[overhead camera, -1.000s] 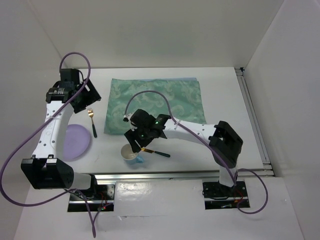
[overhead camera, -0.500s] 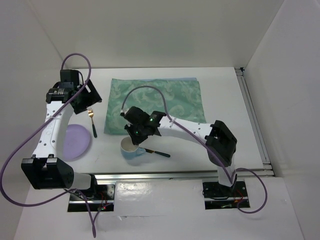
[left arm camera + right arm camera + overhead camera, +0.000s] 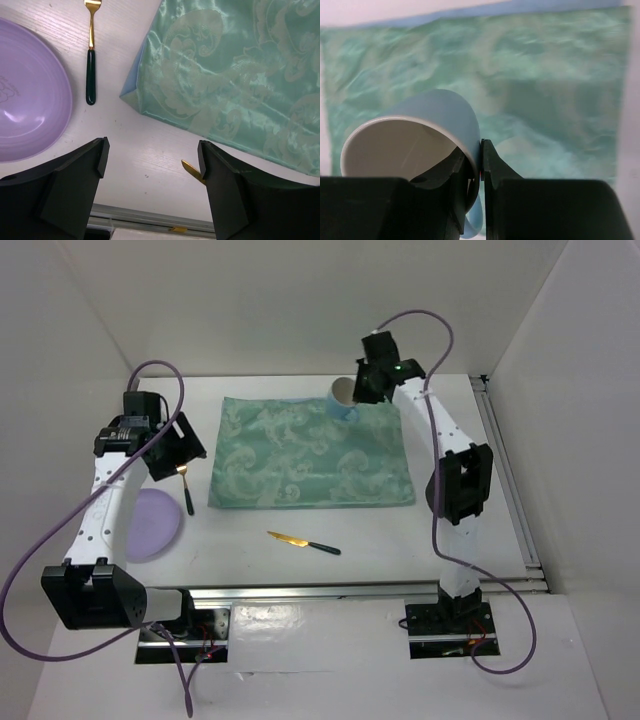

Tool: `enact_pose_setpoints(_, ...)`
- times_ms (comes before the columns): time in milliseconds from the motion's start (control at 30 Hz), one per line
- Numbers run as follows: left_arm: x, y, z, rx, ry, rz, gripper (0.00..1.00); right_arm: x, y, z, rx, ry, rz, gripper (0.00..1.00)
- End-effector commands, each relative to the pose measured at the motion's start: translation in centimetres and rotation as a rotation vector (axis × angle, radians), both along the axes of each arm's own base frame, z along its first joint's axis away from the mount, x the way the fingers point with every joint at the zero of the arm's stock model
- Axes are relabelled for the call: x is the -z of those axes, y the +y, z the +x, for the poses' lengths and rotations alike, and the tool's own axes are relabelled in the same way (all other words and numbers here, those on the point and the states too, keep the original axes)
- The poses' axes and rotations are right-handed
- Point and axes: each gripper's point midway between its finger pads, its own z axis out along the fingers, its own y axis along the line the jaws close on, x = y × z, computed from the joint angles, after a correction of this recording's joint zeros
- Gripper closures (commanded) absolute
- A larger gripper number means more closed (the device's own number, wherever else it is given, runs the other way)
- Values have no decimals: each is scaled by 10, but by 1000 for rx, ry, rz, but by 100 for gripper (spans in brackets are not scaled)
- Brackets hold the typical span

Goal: Set the dinner table for one person

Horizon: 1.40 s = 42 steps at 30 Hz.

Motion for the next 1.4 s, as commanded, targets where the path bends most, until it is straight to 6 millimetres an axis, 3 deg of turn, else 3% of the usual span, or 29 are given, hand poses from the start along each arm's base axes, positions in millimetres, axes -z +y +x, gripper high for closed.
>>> enact_pose_setpoints(0,-5,6,-2,-30,-16,17,10,-12,-22,21,69,-3,57,100)
enact_pose_setpoints(133,6,8,-5,-38,14,25,10,-1,-76,64,184,-7,51,100)
enact_pose_setpoints(333,17,6,-4,-32,44,16,10,28,-123,84,261,20,56,100)
enact_pose_setpoints(700,32,7,-6,-52,82,11,10,89,-134,95,289,89,7,100)
enact_pose_setpoints(933,32,7,-6,-44,83,16,10,97,-137,100,304,85,-8,100)
enact_pose_setpoints(1000,32,7,-6,-44,83,16,9,94,-137,100,304,75,-5,94)
enact_pose_setpoints(1033,32,7,-6,-44,83,16,9,93,-137,102,304,66,-3,86)
enact_pose_setpoints(1067,32,7,-6,-44,83,16,9,87,-136,102,298,59,6,68)
enact_pose_setpoints(1200,29,7,-6,-52,73,11,9,79,-131,105,279,36,31,43)
enact_pose_setpoints(1367,28,6,-11,-77,81,-6,9,58,-127,106,263,-1,54,26)
